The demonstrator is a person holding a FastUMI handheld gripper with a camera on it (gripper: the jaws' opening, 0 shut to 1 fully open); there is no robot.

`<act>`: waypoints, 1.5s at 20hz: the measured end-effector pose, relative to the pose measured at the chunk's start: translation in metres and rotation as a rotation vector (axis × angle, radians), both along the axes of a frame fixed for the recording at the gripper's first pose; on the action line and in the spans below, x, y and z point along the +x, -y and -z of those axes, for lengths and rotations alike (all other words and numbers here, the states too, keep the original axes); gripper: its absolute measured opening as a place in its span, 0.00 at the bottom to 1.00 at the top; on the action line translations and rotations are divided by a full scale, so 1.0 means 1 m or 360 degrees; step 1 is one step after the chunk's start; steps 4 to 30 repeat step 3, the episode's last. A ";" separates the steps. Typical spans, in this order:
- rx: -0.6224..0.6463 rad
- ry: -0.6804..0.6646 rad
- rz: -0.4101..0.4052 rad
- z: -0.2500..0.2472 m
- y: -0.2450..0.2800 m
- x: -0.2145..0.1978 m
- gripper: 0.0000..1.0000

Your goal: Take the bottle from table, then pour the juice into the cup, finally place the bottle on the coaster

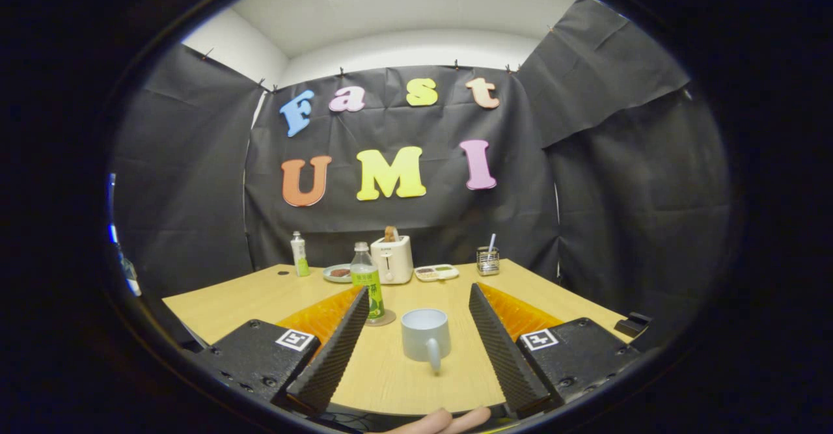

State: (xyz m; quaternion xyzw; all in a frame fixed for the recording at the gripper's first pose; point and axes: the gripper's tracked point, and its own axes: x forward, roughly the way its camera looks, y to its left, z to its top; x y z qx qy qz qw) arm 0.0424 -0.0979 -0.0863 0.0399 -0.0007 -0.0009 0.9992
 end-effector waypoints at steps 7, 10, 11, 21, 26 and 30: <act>-0.0001 -0.0003 -0.0011 0.002 -0.002 0.001 0.99; -0.0001 -0.0003 -0.0011 0.002 -0.002 0.001 0.99; -0.0001 -0.0003 -0.0011 0.002 -0.002 0.001 0.99; -0.0001 -0.0003 -0.0011 0.002 -0.002 0.001 0.99; -0.0001 -0.0003 -0.0011 0.002 -0.002 0.001 0.99; -0.0001 -0.0003 -0.0011 0.002 -0.002 0.001 0.99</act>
